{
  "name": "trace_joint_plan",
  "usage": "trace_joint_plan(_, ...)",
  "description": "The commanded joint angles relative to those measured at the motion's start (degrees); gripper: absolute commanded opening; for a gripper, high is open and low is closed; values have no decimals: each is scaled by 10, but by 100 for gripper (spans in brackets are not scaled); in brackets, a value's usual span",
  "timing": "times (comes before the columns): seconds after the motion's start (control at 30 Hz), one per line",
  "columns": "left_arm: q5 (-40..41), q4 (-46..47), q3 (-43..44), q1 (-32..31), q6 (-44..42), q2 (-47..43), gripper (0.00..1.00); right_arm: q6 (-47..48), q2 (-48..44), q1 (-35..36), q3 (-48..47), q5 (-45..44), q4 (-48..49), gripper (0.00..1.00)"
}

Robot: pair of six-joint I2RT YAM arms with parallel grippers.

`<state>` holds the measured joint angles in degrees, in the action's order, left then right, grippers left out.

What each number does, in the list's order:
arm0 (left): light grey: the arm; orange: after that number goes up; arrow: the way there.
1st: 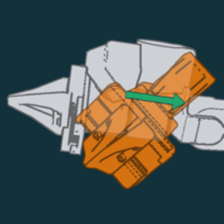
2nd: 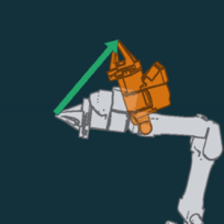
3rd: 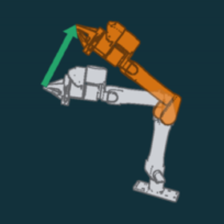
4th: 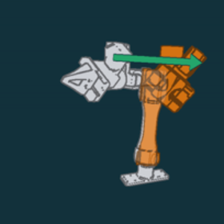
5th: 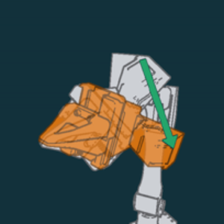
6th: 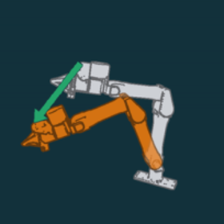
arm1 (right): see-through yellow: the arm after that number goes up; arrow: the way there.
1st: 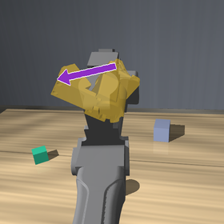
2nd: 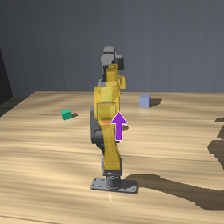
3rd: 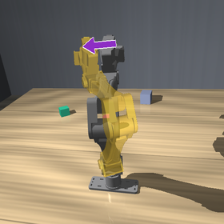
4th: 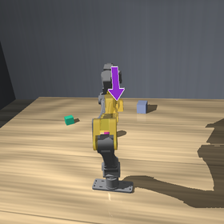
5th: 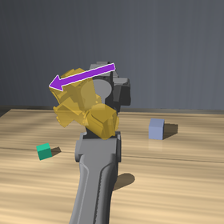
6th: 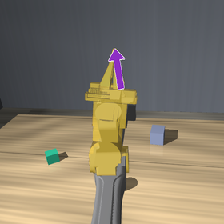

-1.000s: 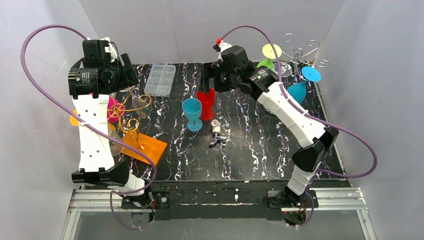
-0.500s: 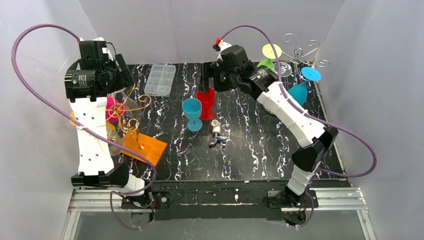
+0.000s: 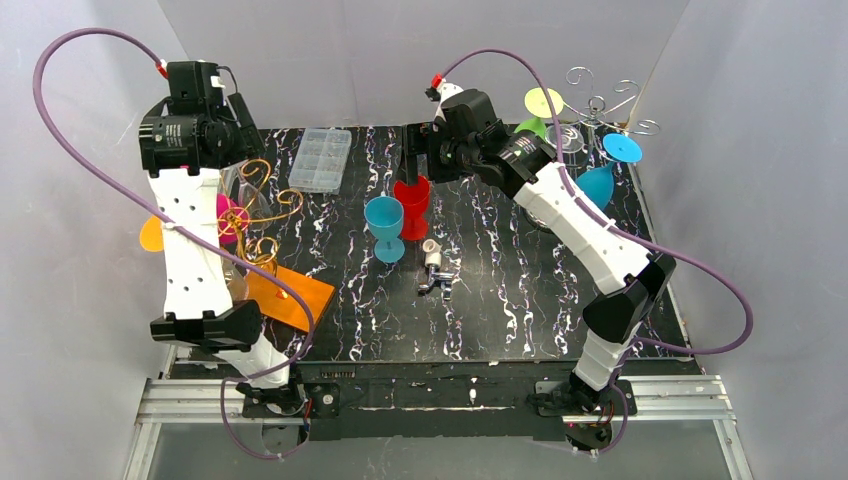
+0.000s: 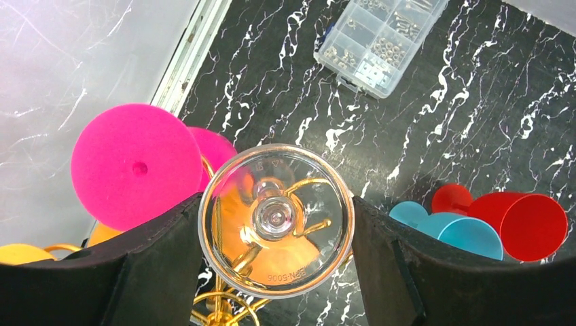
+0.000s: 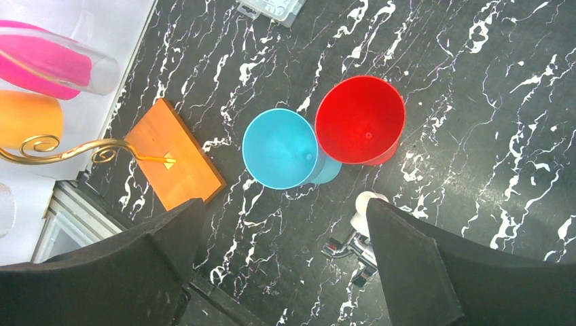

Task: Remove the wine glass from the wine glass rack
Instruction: Pick up the wine glass from the wine rack.

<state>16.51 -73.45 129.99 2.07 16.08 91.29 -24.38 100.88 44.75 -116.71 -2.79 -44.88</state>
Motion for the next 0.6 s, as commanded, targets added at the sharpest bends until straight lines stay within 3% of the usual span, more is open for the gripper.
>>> trace_joint_plan(0.0,14,13,39,-1,4,10,41,5,0,1,-30,-1,8,98)
trace_joint_plan(0.27,7,28,56,-1,3,32,41,7,-2,2,-31,-2,8,98)
trace_joint_plan(0.57,-62,69,59,-1,2,42,40,11,-11,2,-20,-1,17,98)
